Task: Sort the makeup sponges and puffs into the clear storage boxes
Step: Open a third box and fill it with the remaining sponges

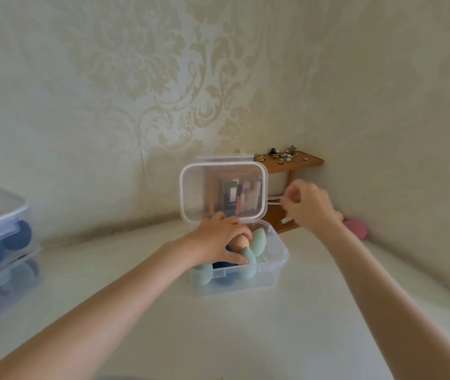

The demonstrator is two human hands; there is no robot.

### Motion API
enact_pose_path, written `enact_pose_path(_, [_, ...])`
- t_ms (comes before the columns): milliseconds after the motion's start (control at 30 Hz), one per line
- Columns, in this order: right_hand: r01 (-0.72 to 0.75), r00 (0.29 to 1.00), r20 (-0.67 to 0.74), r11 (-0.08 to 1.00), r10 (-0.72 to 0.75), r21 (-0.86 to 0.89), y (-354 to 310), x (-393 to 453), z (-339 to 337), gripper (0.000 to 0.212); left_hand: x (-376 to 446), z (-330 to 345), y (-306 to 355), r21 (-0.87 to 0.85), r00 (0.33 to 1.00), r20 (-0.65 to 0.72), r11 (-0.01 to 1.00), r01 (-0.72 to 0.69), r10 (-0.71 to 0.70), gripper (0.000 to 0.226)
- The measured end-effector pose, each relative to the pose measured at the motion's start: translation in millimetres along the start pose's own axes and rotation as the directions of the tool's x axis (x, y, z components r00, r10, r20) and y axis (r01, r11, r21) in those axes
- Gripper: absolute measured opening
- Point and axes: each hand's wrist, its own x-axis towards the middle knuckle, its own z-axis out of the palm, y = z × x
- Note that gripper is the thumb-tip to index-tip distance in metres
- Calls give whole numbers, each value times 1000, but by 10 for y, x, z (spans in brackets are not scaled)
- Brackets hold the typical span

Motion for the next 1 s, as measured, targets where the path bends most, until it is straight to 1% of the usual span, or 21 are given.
enact_pose_path(33, [-70,996,-54,996,67,-56,124,127,0,18,10,4,-3,4,1000,2,1000,-5,5,42])
enact_pose_path(67, [-144,989,-39,979,140,-145,252,232,28,26,14,3,9,11,1000,-4,1000,-16,16,43])
enact_pose_path(133, [-257,950,67,888,304,-381,483,382,153,39,34,14,18,13,999,-16,999,-29,29,45])
enact_pose_path(200, [-271,926,80,799,368,-536,634,462,268,43,63,29,6,5,999,-27,999,-41,42,46])
enact_pose_path(267, [-272,922,69,763,381,-587,741,515,341,44,83,43,-5,-5,998,-28,999,-51,51,47])
enact_pose_path(367, [-261,929,54,751,366,-606,811,561,393,43,99,64,-25,-16,998,-32,998,-57,56,47])
enact_pose_path(433, [-253,952,-5,776,307,-578,762,577,366,41,105,67,-25,-17,998,-34,998,-61,60,47])
enact_pose_path(500, [-259,966,-125,847,227,-465,634,560,293,38,107,66,-25,-14,997,-32,998,-64,64,47])
enact_pose_path(533, [-234,969,-168,895,181,-380,546,542,244,35,106,66,-26,-17,998,-31,998,-61,61,47])
enact_pose_path(567, [-198,971,-185,940,150,-278,435,518,179,31,112,64,-31,-21,998,-28,998,-58,57,46])
enact_pose_path(600, [-164,976,-172,973,136,-161,323,481,97,27,113,71,-24,-21,998,-25,998,-57,56,46])
enact_pose_path(633, [-131,985,-123,990,125,-49,203,446,24,24,116,74,-30,-15,998,-24,998,-57,57,45])
enact_pose_path(667, [-105,994,-40,994,106,25,99,383,-53,27,112,77,-24,-7,998,-22,998,-61,61,46])
enact_pose_path(700, [-88,994,71,995,84,52,0,304,-110,34,116,81,-29,-9,998,-14,998,-57,57,46])
enact_pose_path(733, [-79,978,196,996,68,47,-90,209,-160,40,120,81,-32,-21,999,-5,999,-50,50,47])
enact_pose_path(767, [-69,948,315,997,56,31,-155,116,-173,42,123,82,-39,-35,999,6,999,-42,43,48])
enact_pose_path(833, [-19,884,467,1000,10,16,-222,-60,-153,37,120,87,-43,-49,999,12,998,-41,42,43])
enact_pose_path(900, [66,841,538,998,-58,3,-264,-185,-131,28,114,79,-41,-40,999,-13,998,-45,45,27])
enact_pose_path(933, [134,823,559,991,-96,-28,-285,-227,-126,26,108,74,-35,-31,999,-19,999,-45,44,25])
enact_pose_path(967, [213,807,575,975,-135,-70,-299,-244,-110,28,102,70,-38,-20,999,-12,999,-41,41,31])
enact_pose_path(1000, [292,797,580,949,-170,-123,-314,-259,-100,30,91,62,-31,-4,999,0,999,-43,43,41])
